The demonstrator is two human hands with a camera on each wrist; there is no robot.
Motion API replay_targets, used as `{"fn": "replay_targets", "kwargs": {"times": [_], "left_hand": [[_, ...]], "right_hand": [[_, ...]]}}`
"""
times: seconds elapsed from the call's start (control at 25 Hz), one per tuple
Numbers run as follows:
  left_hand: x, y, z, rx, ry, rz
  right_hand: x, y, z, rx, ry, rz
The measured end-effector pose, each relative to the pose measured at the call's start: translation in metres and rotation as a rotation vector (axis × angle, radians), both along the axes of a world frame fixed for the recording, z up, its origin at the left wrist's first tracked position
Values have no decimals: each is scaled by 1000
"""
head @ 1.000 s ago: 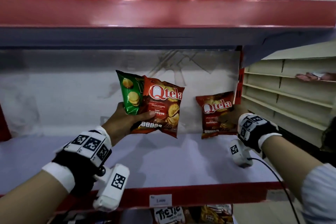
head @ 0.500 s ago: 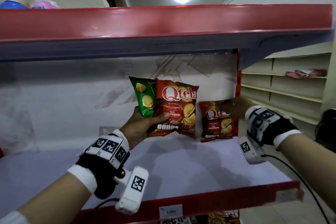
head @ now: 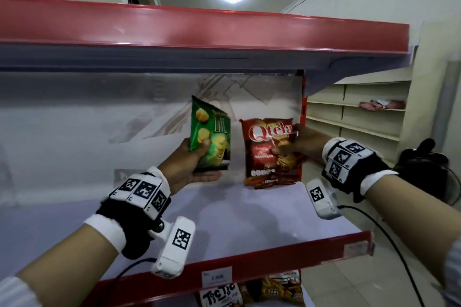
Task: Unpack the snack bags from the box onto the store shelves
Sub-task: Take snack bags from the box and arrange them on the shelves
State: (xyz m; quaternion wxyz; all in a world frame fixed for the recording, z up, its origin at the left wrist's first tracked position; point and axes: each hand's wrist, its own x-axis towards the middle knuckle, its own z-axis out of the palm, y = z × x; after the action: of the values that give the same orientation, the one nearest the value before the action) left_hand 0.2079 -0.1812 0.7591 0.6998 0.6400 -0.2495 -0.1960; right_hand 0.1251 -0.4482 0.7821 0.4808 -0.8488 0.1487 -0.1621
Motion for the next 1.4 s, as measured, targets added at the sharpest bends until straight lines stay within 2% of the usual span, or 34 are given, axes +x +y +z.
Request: {"fn": "replay_targets", "kwargs": {"times": [0.2,0.4,0.52,0.64,0.72,0.84,0.92,1.0,1.08,1.24,1.32,1.4], "left_hand": [[10,28,-10,7,35,21],[18,36,-15,113,-41,132],[22,33,-16,106,-69,141],[20,31,-17,44,-56,102],[19,31,-17,43,-63,110],[16,37,-16,110,-117,120],[17,50,-15,187,-178,158],[21,71,-17,322,-251,237],[24,96,-26,547,-345,297],[26,143,-63,1029,-481,232],[27,161,-83,1142,-509,179],[27,172,-99,1172,-521,189]], "right_hand": [[20,-25,-33,-351,315,-142],[27,-25,-43,-327,416,-115],[25,-16,-24,-472,358,-233],[21,15,6,-541,72,-361],[23,47,19,-424,-29,-206],[34,99,19,-25,9,198],[50,123,9,54,18,284],[70,138,-2,90,12,250],[89,145,-14,121,7,179],[114,143,-30,-121,46,-8],[127,147,-34,-223,70,-50],[139,151,-38,-307,124,-102]]}}
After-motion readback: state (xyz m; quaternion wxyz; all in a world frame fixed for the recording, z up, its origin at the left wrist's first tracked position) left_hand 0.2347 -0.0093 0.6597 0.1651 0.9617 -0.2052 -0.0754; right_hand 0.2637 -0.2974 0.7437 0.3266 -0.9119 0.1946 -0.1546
